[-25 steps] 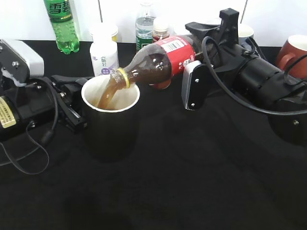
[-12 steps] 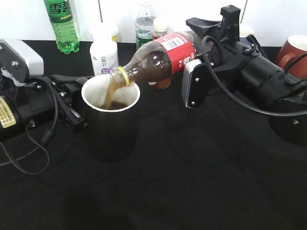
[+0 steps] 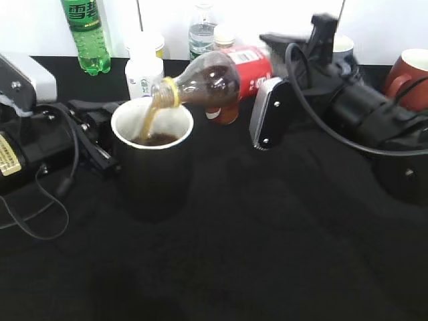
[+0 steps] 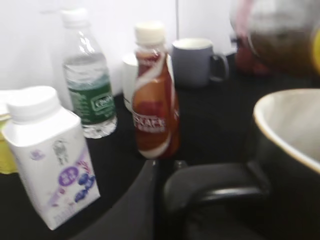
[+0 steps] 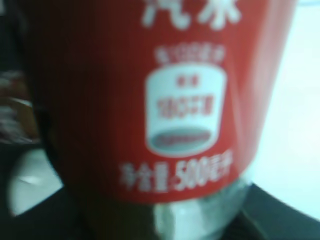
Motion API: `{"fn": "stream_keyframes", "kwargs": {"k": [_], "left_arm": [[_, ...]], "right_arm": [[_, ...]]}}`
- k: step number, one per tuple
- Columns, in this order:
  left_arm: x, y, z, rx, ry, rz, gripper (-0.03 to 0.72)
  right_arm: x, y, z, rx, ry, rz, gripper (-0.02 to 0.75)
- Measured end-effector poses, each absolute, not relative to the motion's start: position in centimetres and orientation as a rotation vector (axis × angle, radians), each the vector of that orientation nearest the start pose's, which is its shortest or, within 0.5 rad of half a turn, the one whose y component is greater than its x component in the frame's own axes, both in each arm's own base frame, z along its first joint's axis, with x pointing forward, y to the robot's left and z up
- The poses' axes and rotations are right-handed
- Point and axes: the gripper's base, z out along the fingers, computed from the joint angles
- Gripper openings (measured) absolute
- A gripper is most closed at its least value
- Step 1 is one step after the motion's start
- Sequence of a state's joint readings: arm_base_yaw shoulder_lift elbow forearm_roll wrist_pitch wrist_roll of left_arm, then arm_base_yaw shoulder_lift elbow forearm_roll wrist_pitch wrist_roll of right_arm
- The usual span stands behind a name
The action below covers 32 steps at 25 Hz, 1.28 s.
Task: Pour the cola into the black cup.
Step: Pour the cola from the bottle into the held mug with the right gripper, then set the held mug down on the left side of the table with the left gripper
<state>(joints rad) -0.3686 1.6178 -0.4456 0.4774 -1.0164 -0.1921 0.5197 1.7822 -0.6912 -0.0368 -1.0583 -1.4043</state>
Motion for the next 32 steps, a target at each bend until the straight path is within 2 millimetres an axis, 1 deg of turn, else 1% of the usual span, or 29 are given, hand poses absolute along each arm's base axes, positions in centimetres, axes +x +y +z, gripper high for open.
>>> {"fn": "stream_keyframes", "kwargs": {"k": [2, 5, 6, 7, 9, 11, 13, 15, 17, 20, 21, 22, 25, 26, 27, 28, 29, 32], "left_arm": [[24.1, -13.1, 18.2, 0.664, 1.578, -0.560, 0.050], [24.1, -13.1, 18.2, 0.654, 1.578, -0.558, 0.050], [24.1, -13.0, 18.2, 0.649, 1.577, -0.558, 0.050], [24.2, -13.0, 18.2, 0.642, 1.578, -0.556, 0.050], [24.3, -12.9, 18.3, 0.620, 1.581, -0.552, 0.050], [24.4, -12.7, 18.3, 0.596, 1.584, -0.541, 0.050], [25.0, -12.0, 18.5, 0.507, 1.587, -0.459, 0.050], [25.9, -10.4, 18.6, 0.369, 1.600, -0.326, 0.050], [26.7, -7.9, 18.6, 0.227, 1.620, -0.216, 0.050], [27.7, -3.8, 18.5, 0.083, 1.626, -0.088, 0.050], [28.1, -2.7, 18.1, 0.049, 1.623, -0.054, 0.050], [28.9, -2.0, 17.6, 0.027, 1.620, -0.034, 0.050], [32.5, -2.1, 15.6, 0.024, 1.619, -0.026, 0.050], [33.9, -2.3, 14.5, 0.029, 1.632, -0.027, 0.050], [35.3, -2.4, 13.7, 0.033, 1.634, -0.029, 0.050], [37.2, -2.6, 12.6, 0.034, 1.633, -0.029, 0.050], [37.8, -2.6, 12.2, 0.033, 1.632, -0.030, 0.050], [40.8, -3.1, 11.0, 0.015, 1.606, -0.060, 0.050]], "right_arm": [[29.6, 17.3, 18.6, -1.284, 0.921, -0.612, 0.365], [29.5, 17.4, 18.6, -1.164, 1.033, -0.444, 0.365], [29.5, 17.4, 18.6, -1.098, 1.094, -0.349, 0.365], [29.5, 17.4, 18.6, -1.010, 1.168, -0.230, 0.365], [29.5, 17.4, 18.7, -0.761, 1.337, 0.080, 0.365], [29.5, 17.4, 18.7, -0.531, 1.451, 0.345, 0.365], [29.6, 17.3, 18.7, -0.419, 1.494, 0.453, 0.365], [29.3, 16.8, 18.7, -0.364, 1.515, 0.464, 0.365], [28.6, 15.8, 18.8, -0.309, 1.536, 0.447, 0.365], [27.8, 14.7, 17.7, -0.277, 1.592, 0.420, 0.365], [27.7, 14.6, 17.6, -0.275, 1.597, 0.418, 0.365], [27.7, 14.6, 17.6, -0.274, 1.593, 0.418, 0.365], [27.7, 14.6, 17.7, -0.272, 1.585, 0.420, 0.365], [27.7, 14.6, 17.7, -0.271, 1.583, 0.420, 0.365], [27.7, 14.6, 17.7, -0.271, 1.582, 0.420, 0.365], [27.8, 14.6, 17.7, -0.266, 1.583, 0.418, 0.365], [27.8, 14.6, 17.7, -0.262, 1.584, 0.417, 0.365], [27.9, 14.3, 17.7, -0.230, 1.588, 0.407, 0.365]]}}
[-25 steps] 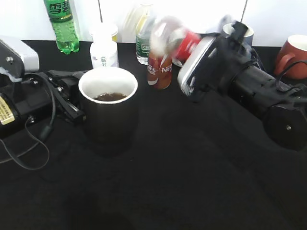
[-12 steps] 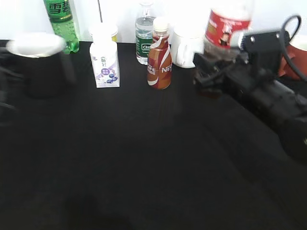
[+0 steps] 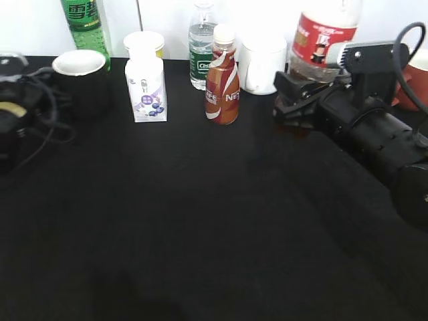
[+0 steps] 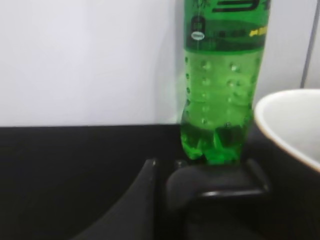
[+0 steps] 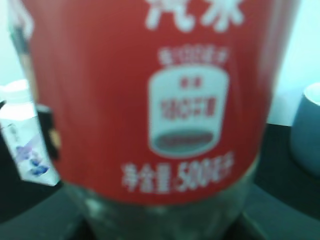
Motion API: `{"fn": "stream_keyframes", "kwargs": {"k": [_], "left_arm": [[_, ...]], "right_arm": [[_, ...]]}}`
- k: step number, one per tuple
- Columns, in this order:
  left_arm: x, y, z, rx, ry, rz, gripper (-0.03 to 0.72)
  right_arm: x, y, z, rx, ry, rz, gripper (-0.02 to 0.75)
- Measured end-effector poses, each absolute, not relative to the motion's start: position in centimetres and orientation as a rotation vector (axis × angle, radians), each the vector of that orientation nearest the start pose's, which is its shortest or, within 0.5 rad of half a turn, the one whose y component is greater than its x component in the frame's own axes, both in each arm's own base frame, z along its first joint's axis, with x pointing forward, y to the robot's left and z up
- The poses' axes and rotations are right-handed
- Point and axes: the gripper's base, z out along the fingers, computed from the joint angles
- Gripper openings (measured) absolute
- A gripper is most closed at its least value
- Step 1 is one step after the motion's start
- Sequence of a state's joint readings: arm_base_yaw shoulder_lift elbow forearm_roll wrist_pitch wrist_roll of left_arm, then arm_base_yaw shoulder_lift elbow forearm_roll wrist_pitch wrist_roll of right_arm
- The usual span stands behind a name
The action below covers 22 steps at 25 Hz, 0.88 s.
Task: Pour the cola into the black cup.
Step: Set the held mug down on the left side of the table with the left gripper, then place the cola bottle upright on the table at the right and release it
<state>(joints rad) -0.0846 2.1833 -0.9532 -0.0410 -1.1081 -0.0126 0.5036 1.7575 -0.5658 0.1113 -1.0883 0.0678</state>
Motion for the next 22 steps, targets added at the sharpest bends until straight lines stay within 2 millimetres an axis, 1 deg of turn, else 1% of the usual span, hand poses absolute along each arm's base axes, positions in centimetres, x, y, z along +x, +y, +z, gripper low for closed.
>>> {"fn": "stream_keyframes", "kwargs": {"k": [2, 4, 6, 7, 8, 10, 11, 12, 14, 15, 16, 17, 18, 21, 22], "left_arm": [[41.8, -3.3, 10.5, 0.002, 1.599, -0.075, 0.049], [41.8, -3.4, 10.4, 0.001, 1.612, -0.079, 0.063], [41.6, -3.4, 10.2, 0.003, 1.619, -0.079, 0.167], [40.8, -3.3, 10.1, 0.004, 1.628, -0.078, 0.246], [40.5, -3.3, 10.2, 0.005, 1.628, -0.078, 0.260], [38.9, -3.2, 10.5, 0.006, 1.650, -0.077, 0.276], [37.5, -3.0, 10.8, 0.005, 1.671, -0.075, 0.278], [36.1, -2.9, 11.8, 0.003, 1.672, -0.074, 0.279], [33.1, -2.6, 13.6, 0.001, 1.677, -0.073, 0.281], [31.8, -2.5, 14.4, 0.001, 1.689, -0.073, 0.281], [30.7, -2.4, 15.2, 0.001, 1.707, -0.074, 0.281], [29.9, -2.4, 15.9, 0.001, 1.742, -0.075, 0.281], [29.5, -2.3, 16.5, 0.002, 1.784, -0.077, 0.281], [28.6, -2.3, 18.5, 0.003, 1.799, -0.082, 0.281], [28.3, -2.3, 19.2, 0.005, 1.801, -0.084, 0.281]], "right_arm": [[28.0, 14.1, 17.7, -0.205, 1.591, 0.381, 0.365], [28.0, 14.0, 17.7, -0.207, 1.590, 0.368, 0.365], [28.0, 13.9, 17.7, -0.195, 1.591, 0.364, 0.365], [28.1, 13.9, 17.7, -0.190, 1.590, 0.361, 0.365], [28.1, 13.8, 17.7, -0.186, 1.591, 0.360, 0.365], [28.3, 13.3, 17.7, -0.131, 1.598, 0.322, 0.365], [28.8, 12.1, 17.7, -0.081, 1.601, 0.286, 0.365], [29.0, 11.5, 17.7, -0.066, 1.600, 0.270, 0.365], [30.4, 8.8, 18.2, -0.034, 1.575, 0.213, 0.365], [31.3, 7.9, 18.4, -0.049, 1.555, 0.205, 0.365], [32.4, 7.1, 18.0, -0.055, 1.550, 0.194, 0.365], [33.5, 7.2, 17.5, -0.069, 1.545, 0.194, 0.365], [34.6, 7.6, 16.6, -0.101, 1.547, 0.207, 0.365], [37.5, 8.7, 14.4, -0.141, 1.548, 0.242, 0.365], [38.8, 9.2, 13.3, -0.156, 1.548, 0.251, 0.365]]}}
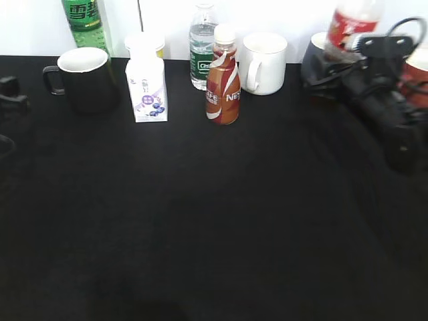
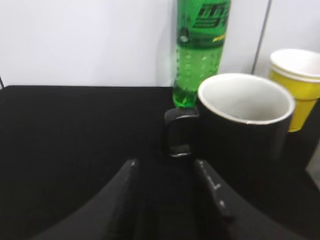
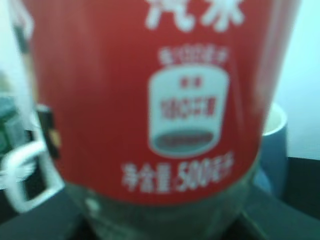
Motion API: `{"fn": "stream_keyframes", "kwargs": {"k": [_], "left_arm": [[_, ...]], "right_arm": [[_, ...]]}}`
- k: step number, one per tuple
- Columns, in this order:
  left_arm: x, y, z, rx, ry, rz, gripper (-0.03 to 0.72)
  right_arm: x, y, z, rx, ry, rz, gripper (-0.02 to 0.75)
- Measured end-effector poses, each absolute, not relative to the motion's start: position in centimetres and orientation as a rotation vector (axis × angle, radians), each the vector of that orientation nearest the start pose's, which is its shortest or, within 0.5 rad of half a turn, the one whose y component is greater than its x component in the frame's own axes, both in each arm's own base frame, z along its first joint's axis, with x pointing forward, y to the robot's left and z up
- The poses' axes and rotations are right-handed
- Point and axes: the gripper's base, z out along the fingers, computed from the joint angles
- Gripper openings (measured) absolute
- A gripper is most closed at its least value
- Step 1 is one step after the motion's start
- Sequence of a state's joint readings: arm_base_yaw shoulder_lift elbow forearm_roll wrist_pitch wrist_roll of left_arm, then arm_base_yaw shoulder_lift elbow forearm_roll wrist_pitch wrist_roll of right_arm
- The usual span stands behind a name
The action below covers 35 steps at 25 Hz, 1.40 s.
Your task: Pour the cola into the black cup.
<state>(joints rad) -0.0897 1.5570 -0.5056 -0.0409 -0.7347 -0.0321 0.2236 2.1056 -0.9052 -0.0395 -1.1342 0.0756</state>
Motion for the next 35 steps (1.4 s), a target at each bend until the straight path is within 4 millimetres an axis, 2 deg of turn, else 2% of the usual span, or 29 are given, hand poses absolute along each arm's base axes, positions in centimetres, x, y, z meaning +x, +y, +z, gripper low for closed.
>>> {"fn": "stream_keyframes", "kwargs": {"k": [2, 5, 7, 9, 11, 13, 15, 17, 18, 20, 21, 22, 25, 26, 28, 30, 31, 32, 34, 35], "left_arm": [[28.2, -2.3, 19.4, 0.007, 1.802, -0.085, 0.281], [28.2, -2.3, 19.3, 0.007, 1.806, -0.085, 0.281], [28.2, -2.3, 19.3, 0.007, 1.806, -0.085, 0.281], [28.2, -2.3, 19.3, 0.007, 1.806, -0.085, 0.281], [28.2, -2.3, 19.3, 0.007, 1.806, -0.085, 0.281], [28.2, -2.3, 19.3, 0.010, 1.806, -0.085, 0.280], [28.0, -2.4, 19.4, 0.031, 1.838, -0.085, 0.280], [27.0, -3.4, 20.0, 0.121, 1.940, -0.096, 0.283], [26.5, -4.3, 20.7, 0.169, 2.019, -0.110, 0.296], [25.0, -6.4, 21.5, 0.279, 2.278, -0.131, 0.349], [24.0, -7.1, 21.9, 0.326, 2.430, -0.133, 0.377], [23.1, -7.5, 22.5, 0.364, 2.557, -0.129, 0.403], [19.8, -6.9, 25.2, 0.393, 2.852, -0.116, 0.456], [18.2, -6.6, 26.3, 0.364, 2.889, -0.144, 0.459], [14.8, -5.7, 29.1, 0.328, 2.826, -0.189, 0.459], [10.1, -4.1, 32.1, 0.306, 2.606, -0.243, 0.457], [7.7, -3.2, 33.0, 0.300, 2.497, -0.260, 0.458], [5.7, -2.4, 33.3, 0.295, 2.413, -0.256, 0.458], [2.3, -0.9, 32.5, 0.283, 2.292, -0.236, 0.469], [1.3, -0.5, 31.6, 0.278, 2.262, -0.224, 0.487]], "right_arm": [[40.2, 9.7, 11.8, -0.185, 1.551, 0.269, 0.365], [40.8, 10.4, 10.4, -0.222, 1.540, 0.312, 0.367], [40.8, 10.4, 10.4, -0.227, 1.531, 0.317, 0.452], [40.8, 10.5, 10.2, -0.234, 1.551, 0.316, 0.604], [40.3, 10.3, 10.2, -0.253, 1.602, 0.296, 0.661], [38.9, 10.0, 11.1, -0.260, 1.643, 0.286, 0.662], [36.8, 9.4, 11.7, -0.277, 1.787, 0.259, 0.662], [35.1, 8.9, 14.8, -0.309, 1.991, 0.222, 0.661], [34.3, 8.6, 17.3, -0.314, 2.093, 0.197, 0.652], [31.9, 7.8, 21.4, -0.286, 2.358, 0.055, 0.629], [30.3, 7.6, 22.7, -0.299, 2.498, 0.002, 0.612], [28.9, 7.7, 23.8, -0.321, 2.599, 0.032, 0.597], [24.3, 7.2, 28.1, -0.395, 2.683, 0.109, 0.587], [22.5, 6.8, 29.9, -0.395, 2.655, 0.122, 0.583], [18.1, 5.7, 34.0, -0.369, 2.505, 0.179, 0.581], [13.0, 4.3, 37.1, -0.350, 2.320, 0.203, 0.581], [10.7, 3.6, 37.4, -0.344, 2.256, 0.209, 0.581], [8.5, 3.0, 36.7, -0.341, 2.221, 0.213, 0.580], [4.9, 1.9, 34.1, -0.337, 2.186, 0.218, 0.579], [3.3, 1.5, 32.7, -0.334, 2.158, 0.220, 0.579]]}}
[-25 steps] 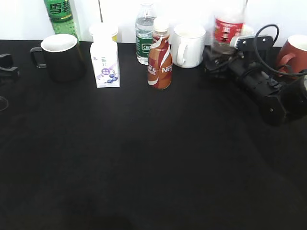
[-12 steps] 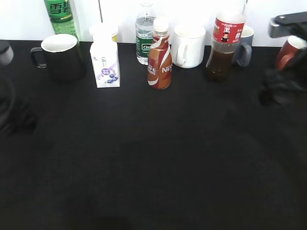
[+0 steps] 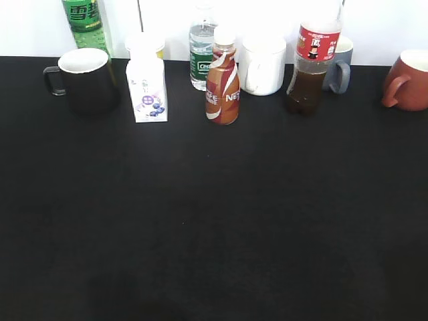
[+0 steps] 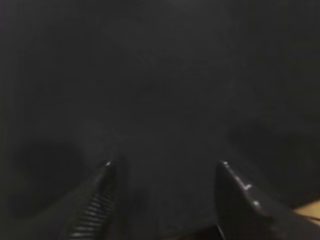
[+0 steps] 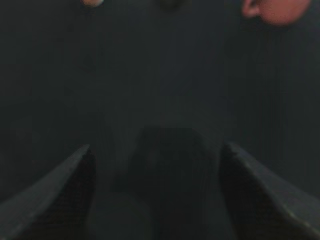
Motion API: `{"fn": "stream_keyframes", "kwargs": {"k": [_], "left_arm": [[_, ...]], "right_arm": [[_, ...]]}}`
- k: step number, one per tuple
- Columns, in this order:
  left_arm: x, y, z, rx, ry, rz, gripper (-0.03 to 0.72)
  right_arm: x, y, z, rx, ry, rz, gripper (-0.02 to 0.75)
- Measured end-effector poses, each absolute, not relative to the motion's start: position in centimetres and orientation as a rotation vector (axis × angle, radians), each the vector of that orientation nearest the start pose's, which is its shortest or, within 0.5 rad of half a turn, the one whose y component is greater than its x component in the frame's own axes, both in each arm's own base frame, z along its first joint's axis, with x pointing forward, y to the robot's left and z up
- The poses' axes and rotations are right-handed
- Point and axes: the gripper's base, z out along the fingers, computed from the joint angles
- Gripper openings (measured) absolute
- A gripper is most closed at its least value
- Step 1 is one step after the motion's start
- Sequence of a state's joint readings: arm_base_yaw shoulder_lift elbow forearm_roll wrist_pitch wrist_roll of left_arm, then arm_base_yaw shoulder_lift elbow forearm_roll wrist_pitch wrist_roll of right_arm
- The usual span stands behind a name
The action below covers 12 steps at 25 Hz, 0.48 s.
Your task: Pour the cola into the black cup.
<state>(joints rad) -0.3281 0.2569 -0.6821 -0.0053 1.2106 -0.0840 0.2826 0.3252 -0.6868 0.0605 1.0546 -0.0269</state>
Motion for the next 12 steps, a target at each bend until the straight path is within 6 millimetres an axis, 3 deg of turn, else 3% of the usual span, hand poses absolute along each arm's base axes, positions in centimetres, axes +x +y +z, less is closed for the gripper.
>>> {"fn": "stream_keyframes", "kwargs": {"k": [2, 4, 12], "left_arm": [[0.6, -0.2, 29.7, 0.277, 2.255, -0.219, 0.497], [1.0, -0.4, 28.5, 0.280, 2.280, -0.214, 0.498], [1.9, -0.6, 28.1, 0.271, 2.209, -0.215, 0.498]], "right_arm": [[1.7, 0.9, 29.9, -0.331, 2.132, 0.204, 0.578], [1.6, 0.8, 28.0, -0.334, 2.155, 0.198, 0.578], [1.7, 0.8, 27.9, -0.333, 2.150, 0.195, 0.577]]}}
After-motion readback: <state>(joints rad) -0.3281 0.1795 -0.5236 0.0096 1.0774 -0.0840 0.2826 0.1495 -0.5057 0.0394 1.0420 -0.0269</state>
